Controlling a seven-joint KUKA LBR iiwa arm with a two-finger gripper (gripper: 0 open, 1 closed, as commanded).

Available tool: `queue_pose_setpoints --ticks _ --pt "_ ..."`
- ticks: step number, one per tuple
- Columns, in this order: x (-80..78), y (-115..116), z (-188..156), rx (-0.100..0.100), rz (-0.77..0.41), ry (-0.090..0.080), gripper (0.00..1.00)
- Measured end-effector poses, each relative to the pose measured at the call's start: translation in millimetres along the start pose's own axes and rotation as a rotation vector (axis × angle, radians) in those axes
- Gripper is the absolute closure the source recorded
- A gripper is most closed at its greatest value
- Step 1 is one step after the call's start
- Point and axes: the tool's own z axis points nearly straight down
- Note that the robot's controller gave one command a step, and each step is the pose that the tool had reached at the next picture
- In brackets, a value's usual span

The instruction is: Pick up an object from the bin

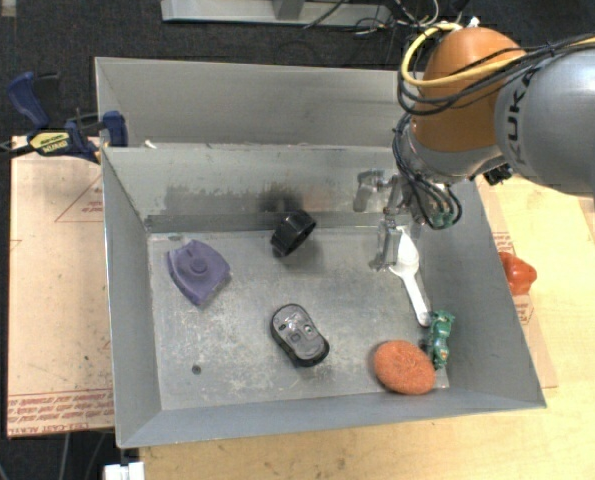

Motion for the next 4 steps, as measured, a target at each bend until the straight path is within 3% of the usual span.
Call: queue_pose_setpoints --ticks 1,2,3,4 --pt "-1.7 0 -5 0.0 -0.001 -0.008 0.0" --pt "28.9 7 45 0.0 0.01 -0.011 0.0" --pt "84.8 3 82 -0.001 -0.036 -0.006 0.0" --pt "99.8 32 76 0.0 0.047 -0.006 0.0"
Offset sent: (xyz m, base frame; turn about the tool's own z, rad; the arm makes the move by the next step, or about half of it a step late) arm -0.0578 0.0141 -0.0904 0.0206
